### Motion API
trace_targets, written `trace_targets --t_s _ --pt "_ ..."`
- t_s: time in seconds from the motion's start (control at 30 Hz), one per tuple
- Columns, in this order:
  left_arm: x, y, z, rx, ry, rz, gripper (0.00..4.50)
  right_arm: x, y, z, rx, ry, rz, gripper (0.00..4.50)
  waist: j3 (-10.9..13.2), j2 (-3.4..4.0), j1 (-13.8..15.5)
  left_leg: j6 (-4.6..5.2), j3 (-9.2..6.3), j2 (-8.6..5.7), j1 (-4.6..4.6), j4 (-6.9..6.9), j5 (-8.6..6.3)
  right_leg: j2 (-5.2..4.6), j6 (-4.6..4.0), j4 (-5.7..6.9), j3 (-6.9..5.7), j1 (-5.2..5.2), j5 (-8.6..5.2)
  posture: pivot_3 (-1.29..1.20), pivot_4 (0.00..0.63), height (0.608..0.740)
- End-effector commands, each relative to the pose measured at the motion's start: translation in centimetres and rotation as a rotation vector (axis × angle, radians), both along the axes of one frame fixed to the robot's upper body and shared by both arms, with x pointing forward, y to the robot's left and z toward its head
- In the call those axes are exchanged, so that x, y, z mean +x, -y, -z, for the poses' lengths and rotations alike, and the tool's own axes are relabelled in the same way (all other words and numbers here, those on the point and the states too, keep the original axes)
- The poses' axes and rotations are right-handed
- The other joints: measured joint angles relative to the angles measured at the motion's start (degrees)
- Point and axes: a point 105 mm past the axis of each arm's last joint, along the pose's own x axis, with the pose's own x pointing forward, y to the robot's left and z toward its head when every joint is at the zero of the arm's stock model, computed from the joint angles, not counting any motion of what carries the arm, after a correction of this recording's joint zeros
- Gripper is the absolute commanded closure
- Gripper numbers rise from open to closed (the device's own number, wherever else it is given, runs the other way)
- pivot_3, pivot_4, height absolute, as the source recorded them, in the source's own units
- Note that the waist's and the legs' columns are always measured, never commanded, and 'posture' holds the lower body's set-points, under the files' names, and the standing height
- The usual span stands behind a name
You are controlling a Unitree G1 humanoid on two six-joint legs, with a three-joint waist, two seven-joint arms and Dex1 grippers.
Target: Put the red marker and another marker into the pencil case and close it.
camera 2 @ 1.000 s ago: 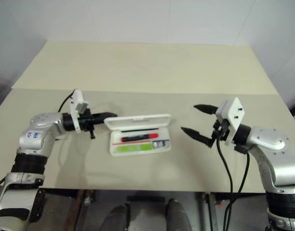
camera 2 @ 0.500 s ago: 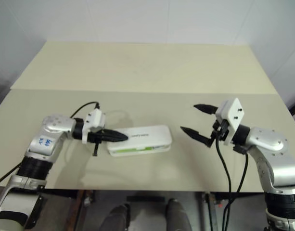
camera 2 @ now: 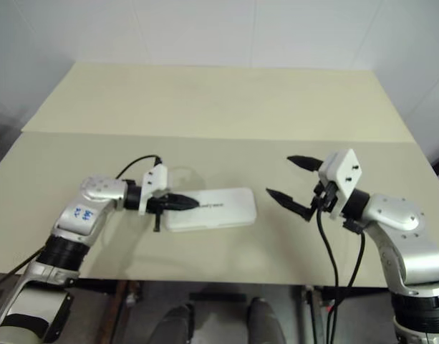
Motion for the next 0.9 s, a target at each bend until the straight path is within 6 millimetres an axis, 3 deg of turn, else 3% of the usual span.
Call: trace_targets --t_s 0.03,0.2,0.33,0.5,0.6,0.7,0.9 --pt "-0.2 0.9 -0.9 -0.032 0.006 0.015 4.46 -0.4 -0.7 -1.0 0.025 0.049 -0.025 0.0 0.0 0.0 0.06 0.0 0.0 0.0 0.0 0.0 0.0 0.0 0.0 0.0 0.0 0.0 0.0 0.0 0.15 0.74" --pt "0.0 0.6 -2.7 -0.097 0.031 -0.001 4.46 -0.4 -0.7 -0.8 0.029 0.041 -0.027 0.0 0.0 0.0 -0.03 0.0 -0.01 0.0 -0.07 -0.01 0.0 0.0 0.02 -0.06 0.0 -0.02 0.01 0.0 0.15 0.74" --pt "0.3 -2.2 -6.2 -0.269 0.101 -0.06 4.46 0.0 -0.3 -0.5 0.02 0.024 -0.026 0.0 0.0 -0.01 -0.35 0.01 -0.01 0.0 -0.1 -0.05 -0.01 0.01 0.01 -0.03 0.0 -0.11 0.01 0.0 0.15 0.74" --pt "0.2 -4.7 -6.9 -0.299 0.116 -0.12 4.46 0.3 0.6 -0.7 0.004 0.018 -0.018 0.0 0.0 0.0 -0.2 0.02 0.0 0.0 -0.06 -0.07 -0.01 0.0 0.0 0.03 0.0 -0.12 0.0 0.0 0.15 0.74" --pt "-0.3 -5.9 -7.2 -0.31 0.132 -0.119 3.86 0.3 1.2 -0.8 -0.011 0.014 -0.011 0.0 0.0 0.0 -0.17 0.01 0.01 0.0 -0.07 -0.07 -0.02 0.0 0.01 0.0 0.0 -0.11 0.0 0.0 0.15 0.74" --pt "-1.1 -7.2 -7.2 -0.319 0.123 -0.13 2.81 0.1 2.1 -1.2 -0.033 0.014 -0.001 0.0 0.01 0.0 -0.14 0.01 0.0 0.0 -0.09 -0.08 -0.02 0.0 0.0 0.0 -0.01 -0.12 0.0 0.0 0.15 0.74" --pt "-2.1 -7.7 -7.8 -0.322 0.137 -0.14 0.8 0.0 2.9 -1.9 -0.051 0.026 -0.002 0.0 0.01 -0.01 -0.12 0.01 0.0 0.0 -0.09 -0.08 -0.03 -0.01 0.0 -0.03 -0.01 -0.11 0.0 0.0 0.15 0.74"
